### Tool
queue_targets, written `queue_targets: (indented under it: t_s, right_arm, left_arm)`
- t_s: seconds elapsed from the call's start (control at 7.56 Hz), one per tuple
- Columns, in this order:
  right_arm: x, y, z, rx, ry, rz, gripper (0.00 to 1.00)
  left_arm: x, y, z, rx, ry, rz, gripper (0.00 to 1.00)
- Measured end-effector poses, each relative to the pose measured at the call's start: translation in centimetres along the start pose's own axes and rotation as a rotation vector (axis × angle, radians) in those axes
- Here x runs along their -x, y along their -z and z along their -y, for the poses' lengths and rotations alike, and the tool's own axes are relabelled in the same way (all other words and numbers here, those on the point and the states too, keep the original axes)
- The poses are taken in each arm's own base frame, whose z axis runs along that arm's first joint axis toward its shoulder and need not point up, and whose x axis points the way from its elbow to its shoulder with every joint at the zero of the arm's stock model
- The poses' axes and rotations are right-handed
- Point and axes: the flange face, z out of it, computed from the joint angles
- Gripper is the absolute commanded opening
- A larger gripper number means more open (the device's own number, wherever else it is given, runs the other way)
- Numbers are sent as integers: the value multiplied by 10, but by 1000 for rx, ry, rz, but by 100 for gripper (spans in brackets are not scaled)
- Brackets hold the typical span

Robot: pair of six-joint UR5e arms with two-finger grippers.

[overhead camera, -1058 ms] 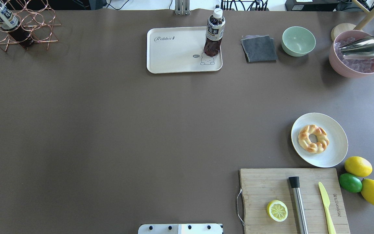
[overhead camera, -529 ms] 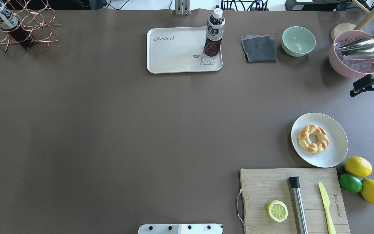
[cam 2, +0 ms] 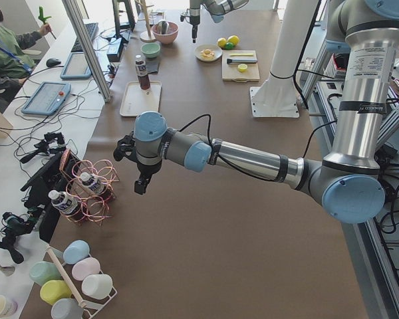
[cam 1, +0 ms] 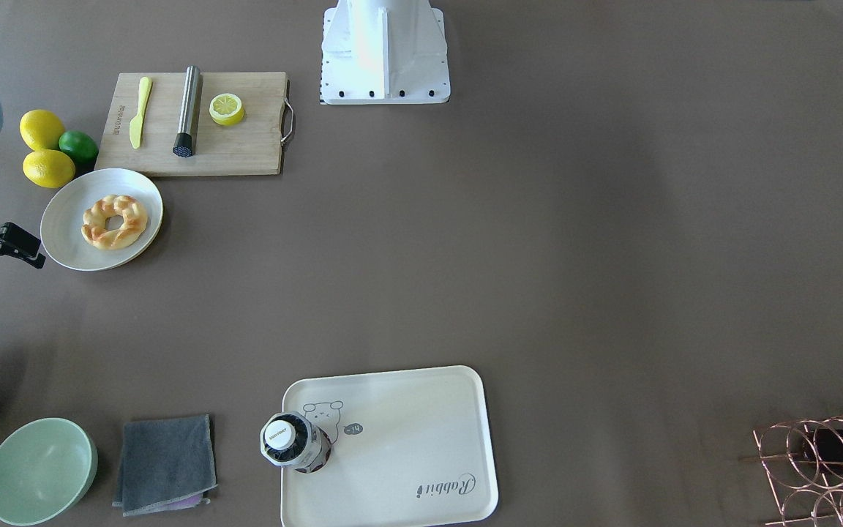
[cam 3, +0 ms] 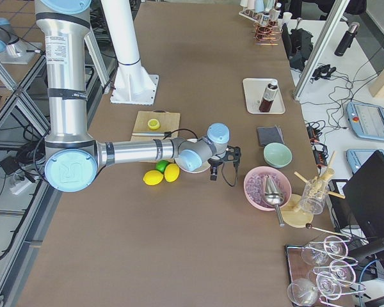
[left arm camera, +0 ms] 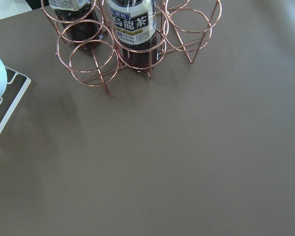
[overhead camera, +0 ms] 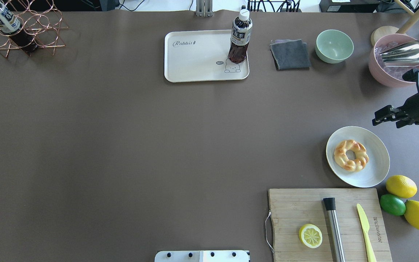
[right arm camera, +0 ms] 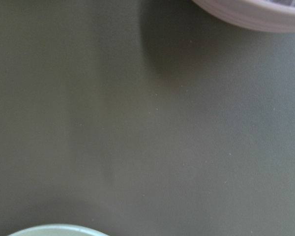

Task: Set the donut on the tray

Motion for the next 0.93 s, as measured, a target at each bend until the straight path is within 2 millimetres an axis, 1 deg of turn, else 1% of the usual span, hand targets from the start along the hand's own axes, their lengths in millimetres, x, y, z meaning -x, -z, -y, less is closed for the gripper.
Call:
queue_targets:
  t_s: [0.13, 0.26, 0.4, 0.53, 0.66, 0.79, 0.93]
  right_arm:
    - [-2, -12, -10, -1, -5, 11, 51]
    - [2, -15, -23, 4, -13, 22, 49]
    - [17, -10, -34, 7, -29, 40, 42]
    - [23, -9, -45, 15, -32, 47, 42]
    - [19, -8, -59, 27, -27, 43, 42]
    - [10, -8, -72, 40, -12, 32, 44]
    - [-1, -9, -81, 50, 11, 21, 49]
  left_arm:
    - [-1, 1, 1, -2, 7, 0, 99]
    - [-2, 1, 3, -4, 11, 0, 99]
    - [-2, 2, 4, -6, 12, 0, 99]
    - [-3, 2, 5, -8, 11, 0, 99]
    - [-4, 3, 6, -9, 10, 0, 99]
    - [-4, 3, 7, -10, 9, 0, 99]
    - [-4, 4, 7, -11, 8, 0, 99]
